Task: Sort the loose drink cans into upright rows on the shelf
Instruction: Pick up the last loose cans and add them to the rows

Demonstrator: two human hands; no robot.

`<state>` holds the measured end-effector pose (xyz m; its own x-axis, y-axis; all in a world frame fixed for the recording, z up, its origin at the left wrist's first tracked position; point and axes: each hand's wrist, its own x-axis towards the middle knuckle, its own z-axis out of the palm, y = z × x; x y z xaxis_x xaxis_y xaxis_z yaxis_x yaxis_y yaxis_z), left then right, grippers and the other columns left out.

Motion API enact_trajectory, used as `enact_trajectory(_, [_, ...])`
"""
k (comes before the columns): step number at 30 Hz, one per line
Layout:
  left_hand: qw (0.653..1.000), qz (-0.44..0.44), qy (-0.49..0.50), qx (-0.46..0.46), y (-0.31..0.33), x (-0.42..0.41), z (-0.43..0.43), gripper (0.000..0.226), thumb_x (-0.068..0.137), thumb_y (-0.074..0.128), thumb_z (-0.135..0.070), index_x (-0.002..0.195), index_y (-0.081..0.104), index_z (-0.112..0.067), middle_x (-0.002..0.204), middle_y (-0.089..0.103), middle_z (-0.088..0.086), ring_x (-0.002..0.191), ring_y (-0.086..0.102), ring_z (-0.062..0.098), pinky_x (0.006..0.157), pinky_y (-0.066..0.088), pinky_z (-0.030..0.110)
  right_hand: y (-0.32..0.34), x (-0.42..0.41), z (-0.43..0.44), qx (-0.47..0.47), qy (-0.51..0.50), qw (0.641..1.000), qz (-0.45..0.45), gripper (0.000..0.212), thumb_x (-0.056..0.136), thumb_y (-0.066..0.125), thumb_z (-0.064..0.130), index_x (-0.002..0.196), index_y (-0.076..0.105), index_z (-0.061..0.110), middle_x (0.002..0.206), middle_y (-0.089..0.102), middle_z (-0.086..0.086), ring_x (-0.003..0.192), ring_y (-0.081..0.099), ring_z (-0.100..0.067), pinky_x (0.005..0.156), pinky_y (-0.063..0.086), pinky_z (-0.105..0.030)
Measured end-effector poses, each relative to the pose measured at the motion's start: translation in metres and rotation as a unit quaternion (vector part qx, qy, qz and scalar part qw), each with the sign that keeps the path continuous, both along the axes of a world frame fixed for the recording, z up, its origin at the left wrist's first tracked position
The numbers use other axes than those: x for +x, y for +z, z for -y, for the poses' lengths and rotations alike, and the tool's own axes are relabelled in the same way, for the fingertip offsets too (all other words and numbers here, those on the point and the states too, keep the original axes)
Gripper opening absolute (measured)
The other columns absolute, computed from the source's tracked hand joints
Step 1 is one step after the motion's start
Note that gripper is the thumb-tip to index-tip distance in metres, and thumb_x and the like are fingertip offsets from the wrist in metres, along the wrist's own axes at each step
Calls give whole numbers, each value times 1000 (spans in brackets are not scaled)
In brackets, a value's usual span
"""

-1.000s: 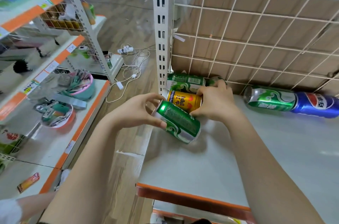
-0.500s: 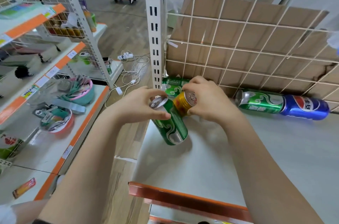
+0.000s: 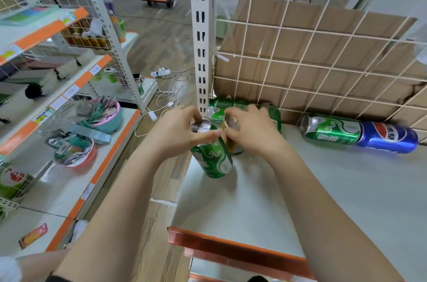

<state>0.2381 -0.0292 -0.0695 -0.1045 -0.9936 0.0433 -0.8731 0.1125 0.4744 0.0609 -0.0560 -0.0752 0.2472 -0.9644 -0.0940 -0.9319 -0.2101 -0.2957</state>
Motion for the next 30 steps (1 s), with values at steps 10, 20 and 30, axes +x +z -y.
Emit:
enact_trajectory(10, [996,77,-1,-34,5,2,-4,49,73,62,-62,117,53,-40,105,43,-4,93,54,18,71,36,27,-4,14,-3,-13,-43,999,10,54,84,54,59,130,44,33,123,36,-14,113,34,-36,98,32,-39])
enact_trajectory(20, [1000,-13,-26,-9,16,11,-2,51,65,76,-44,108,67,-18,96,49,2,83,49,15,66,41,27,-3,12,-15,-83,-170,978,90,64,68,75,48,116,57,9,114,53,-15,110,46,-32,93,38,-35])
enact_trajectory(30, [990,42,-10,-132,37,-68,-34,49,64,68,-61,103,66,-32,91,51,-4,89,55,20,66,34,28,28,-64,-77,-110,-154,968,162,63,63,79,26,122,61,16,120,62,-4,112,53,-26,93,42,-30])
